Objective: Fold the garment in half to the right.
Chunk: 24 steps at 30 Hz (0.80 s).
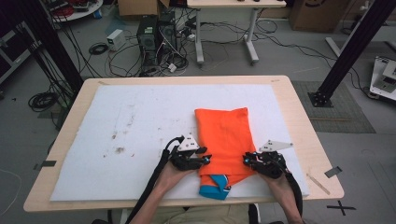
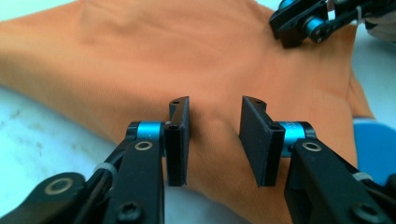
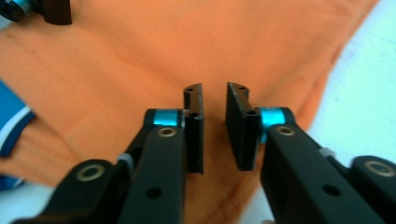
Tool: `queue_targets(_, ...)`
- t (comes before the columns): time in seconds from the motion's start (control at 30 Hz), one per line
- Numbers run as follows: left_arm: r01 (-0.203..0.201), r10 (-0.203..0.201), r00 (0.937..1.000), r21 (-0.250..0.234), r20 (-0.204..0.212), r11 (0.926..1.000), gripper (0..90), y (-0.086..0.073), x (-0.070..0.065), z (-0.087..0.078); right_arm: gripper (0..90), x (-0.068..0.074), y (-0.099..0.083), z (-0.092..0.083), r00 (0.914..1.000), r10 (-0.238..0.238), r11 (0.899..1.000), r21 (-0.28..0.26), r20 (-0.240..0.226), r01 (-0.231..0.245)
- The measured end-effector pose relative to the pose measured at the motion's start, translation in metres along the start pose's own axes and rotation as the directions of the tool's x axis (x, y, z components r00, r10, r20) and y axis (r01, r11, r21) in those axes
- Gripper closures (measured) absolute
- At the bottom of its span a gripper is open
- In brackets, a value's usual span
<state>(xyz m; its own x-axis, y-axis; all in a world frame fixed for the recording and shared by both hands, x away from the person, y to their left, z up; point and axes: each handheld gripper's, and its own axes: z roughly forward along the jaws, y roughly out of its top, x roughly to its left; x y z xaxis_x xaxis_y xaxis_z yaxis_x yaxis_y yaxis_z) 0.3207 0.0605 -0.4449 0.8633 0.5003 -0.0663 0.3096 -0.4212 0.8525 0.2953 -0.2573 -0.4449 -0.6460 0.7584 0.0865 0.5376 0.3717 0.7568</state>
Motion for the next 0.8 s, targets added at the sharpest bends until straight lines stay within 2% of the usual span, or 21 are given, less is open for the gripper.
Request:
queue_targets(0.1, 0.0, 0.0, 1.0, -0.009, -0.002, 1.0, 64.4, -0.006, -0.002, -0.003, 81.8, -0.001, -0.007, -0.008, 0.9999, 0.012, 1.0, 0.005, 0.009, -0.012)
queue_targets(0.13, -0.004, 0.004, 1.0, -0.006, -0.004, 1.0, 64.4, -0.005, -0.002, -0.003, 81.7, -0.003, -0.009, -0.01, 0.9998, 0.021, 1.0, 0.009, -0.001, -0.021)
queue_targets(0.17, -0.012, 0.012, 0.9999, -0.002, 0.0, 0.9999, 63.8, -0.004, -0.002, -0.004, 76.6, -0.005, -0.007, -0.012, 0.9993, 0.035, 0.999, 0.018, -0.015, -0.035)
queue_targets(0.2, 0.0, 0.0, 1.0, -0.012, 0.003, 0.9999, 62.2, 0.001, 0.003, -0.005, 70.1, -0.006, -0.003, -0.013, 0.9989, 0.043, 0.999, 0.018, -0.016, -0.043)
queue_targets(0.23, 0.0, 0.0, 1.0, -0.012, 0.003, 0.9999, 60.1, 0.001, 0.003, -0.005, 66.1, -0.007, 0.002, -0.013, 0.9989, 0.047, 0.999, 0.003, -0.007, -0.047)
queue_targets(0.27, 0.011, -0.012, 0.9992, -0.037, -0.037, 0.9993, 59.4, 0.009, 0.01, -0.007, 64.8, -0.008, 0.008, -0.014, 0.9992, 0.041, 0.999, -0.016, 0.005, -0.041)
queue_targets(0.3, 0.011, -0.012, 0.9992, -0.037, -0.037, 0.9993, 59.4, 0.009, 0.01, -0.007, 63.4, -0.01, 0.016, -0.013, 0.9992, 0.033, 0.999, -0.037, 0.021, -0.033)
queue_targets(0.33, 0.011, -0.015, 0.9977, -0.048, -0.067, 0.9988, 59.5, 0.014, 0.014, -0.007, 62.1, -0.013, 0.025, -0.012, 0.9991, 0.025, 0.998, -0.061, 0.033, -0.023)
queue_targets(0.37, 0.025, -0.034, 0.9917, -0.071, -0.124, 0.9971, 59.7, 0.024, 0.024, -0.005, 61.9, -0.017, 0.035, -0.009, 0.9988, 0.017, 0.996, -0.083, 0.046, -0.013)
queue_targets(0.4, 0.025, -0.034, 0.9917, -0.071, -0.124, 0.9971, 61.1, 0.024, 0.024, -0.005, 61.1, -0.022, 0.046, -0.005, 0.9982, 0.025, 0.996, -0.091, 0.055, -0.02)
queue_targets(0.43, 0.045, -0.056, 0.9807, -0.059, -0.187, 0.9972, 63.1, 0.035, 0.034, 0.0, 60.8, -0.026, 0.054, -0.001, 0.9979, 0.032, 0.995, -0.096, 0.055, -0.027)
queue_targets(0.5, 0.079, -0.093, 0.971, -0.069, -0.221, 0.9945, 64.2, 0.043, 0.045, 0.009, 60.8, -0.04, 0.077, 0.015, 0.995, 0.033, 0.994, -0.106, 0.094, -0.023)
queue_targets(0.53, 0.079, -0.093, 0.971, -0.069, -0.221, 0.9945, 64.9, 0.043, 0.045, 0.009, 60.7, -0.046, 0.086, 0.024, 0.9921, 0.046, 0.994, -0.1, 0.117, -0.034)
queue_targets(0.57, 0.109, -0.12, 0.964, -0.059, -0.237, 0.9923, 65.5, 0.046, 0.056, 0.021, 61.2, -0.052, 0.094, 0.032, 0.9895, 0.055, 0.995, -0.096, 0.134, -0.042)
queue_targets(0.6, 0.109, -0.12, 0.964, -0.059, -0.237, 0.9923, 65.7, 0.046, 0.056, 0.021, 61.2, -0.052, 0.094, 0.032, 0.9895, 0.055, 0.995, -0.096, 0.134, -0.042)
queue_targets(0.63, 0.141, -0.149, 0.956, -0.05, -0.253, 0.9888, 65.7, 0.046, 0.064, 0.031, 62.6, -0.062, 0.104, 0.048, 0.9836, 0.063, 0.994, -0.098, 0.169, -0.047)
queue_targets(0.67, 0.141, -0.149, 0.956, -0.05, -0.253, 0.9888, 65.6, 0.046, 0.064, 0.031, 62.6, -0.062, 0.104, 0.048, 0.9836, 0.063, 0.994, -0.098, 0.169, -0.047)
queue_targets(0.7, 0.165, -0.167, 0.9499, -0.029, -0.264, 0.9858, 65.6, 0.043, 0.069, 0.037, 64.1, -0.072, 0.109, 0.063, 0.9771, 0.071, 0.995, -0.084, 0.201, -0.055)
queue_targets(0.73, 0.165, -0.167, 0.9499, -0.029, -0.264, 0.9858, 65.5, 0.043, 0.069, 0.037, 64.1, -0.072, 0.109, 0.063, 0.9771, 0.071, 0.995, -0.084, 0.201, -0.055)
queue_targets(0.77, 0.172, -0.168, 0.9482, -0.008, -0.27, 0.9851, 65.2, 0.04, 0.07, 0.04, 65.4, -0.082, 0.108, 0.078, 0.9731, 0.09, 0.995, -0.053, 0.212, -0.08)
queue_targets(0.8, 0.166, -0.152, 0.9489, 0.028, -0.277, 0.9858, 64.9, 0.036, 0.07, 0.044, 66.4, -0.087, 0.106, 0.085, 0.9734, 0.092, 0.996, -0.038, 0.21, -0.086)
